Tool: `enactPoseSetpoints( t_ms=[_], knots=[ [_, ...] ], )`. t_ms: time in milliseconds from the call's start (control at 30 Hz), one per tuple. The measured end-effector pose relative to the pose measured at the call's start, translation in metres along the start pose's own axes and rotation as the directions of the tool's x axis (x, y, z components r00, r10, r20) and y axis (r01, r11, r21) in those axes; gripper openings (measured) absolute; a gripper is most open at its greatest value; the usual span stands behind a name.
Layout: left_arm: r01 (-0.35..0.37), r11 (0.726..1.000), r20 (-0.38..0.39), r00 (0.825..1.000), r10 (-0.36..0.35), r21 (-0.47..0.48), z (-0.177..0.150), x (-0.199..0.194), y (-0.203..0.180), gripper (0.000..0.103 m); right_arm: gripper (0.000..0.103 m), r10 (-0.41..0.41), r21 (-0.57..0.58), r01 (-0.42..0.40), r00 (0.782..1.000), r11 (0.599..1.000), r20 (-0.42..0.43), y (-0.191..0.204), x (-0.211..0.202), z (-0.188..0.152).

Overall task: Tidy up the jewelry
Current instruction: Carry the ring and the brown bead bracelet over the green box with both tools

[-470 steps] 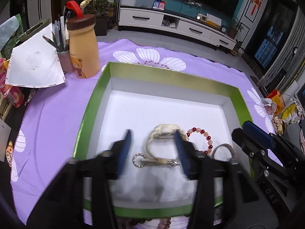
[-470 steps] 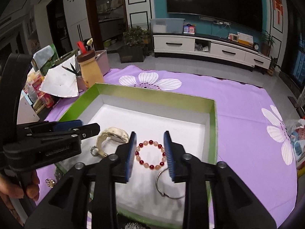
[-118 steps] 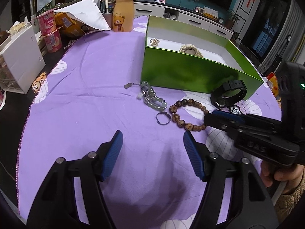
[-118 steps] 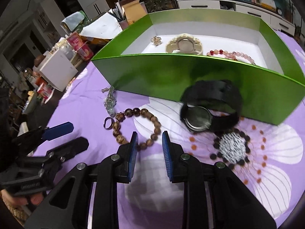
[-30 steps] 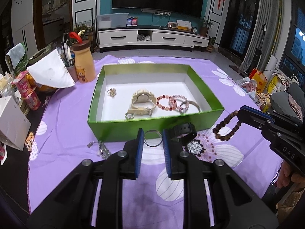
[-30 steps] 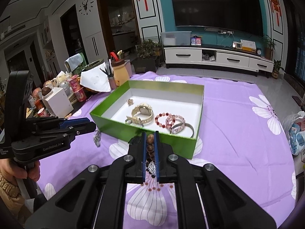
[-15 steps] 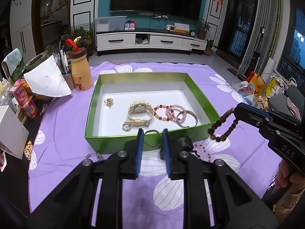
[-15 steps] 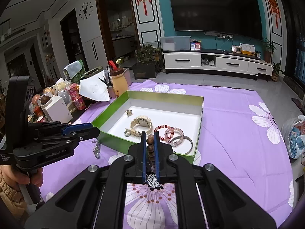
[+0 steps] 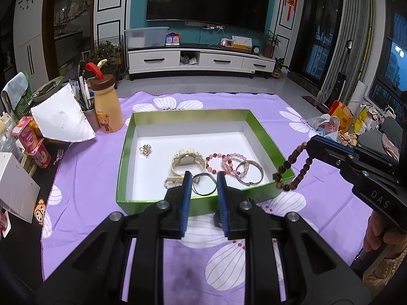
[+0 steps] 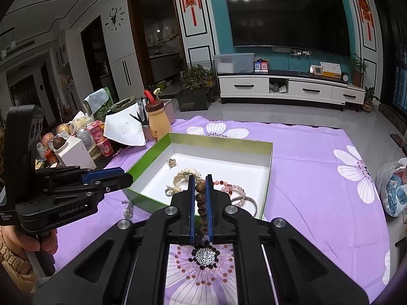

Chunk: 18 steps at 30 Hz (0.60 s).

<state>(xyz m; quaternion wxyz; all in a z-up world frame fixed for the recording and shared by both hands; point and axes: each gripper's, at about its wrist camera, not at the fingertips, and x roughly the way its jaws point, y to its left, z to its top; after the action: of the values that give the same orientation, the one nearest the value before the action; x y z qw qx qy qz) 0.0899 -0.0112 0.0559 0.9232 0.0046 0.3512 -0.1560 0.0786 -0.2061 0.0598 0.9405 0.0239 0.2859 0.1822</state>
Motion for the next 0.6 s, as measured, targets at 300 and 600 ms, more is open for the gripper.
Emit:
enactPoseSetpoints(
  t_ms=[300, 600],
  knots=[
    [0.012, 1.000, -0.019, 1.000, -0.012, -0.029, 0.017, 0.018, 0.009, 0.020, 0.007, -0.005, 0.011, 0.004, 1.000, 1.000, 0.003, -0.010, 0.013, 0.017],
    [0.008, 0.998, -0.048, 0.999, -0.011, -0.065, 0.033, 0.045, 0.023, 0.020, 0.007, -0.011, 0.023, 0.012, 1.000, 1.000, -0.017, -0.020, 0.034, 0.026]
  ],
)
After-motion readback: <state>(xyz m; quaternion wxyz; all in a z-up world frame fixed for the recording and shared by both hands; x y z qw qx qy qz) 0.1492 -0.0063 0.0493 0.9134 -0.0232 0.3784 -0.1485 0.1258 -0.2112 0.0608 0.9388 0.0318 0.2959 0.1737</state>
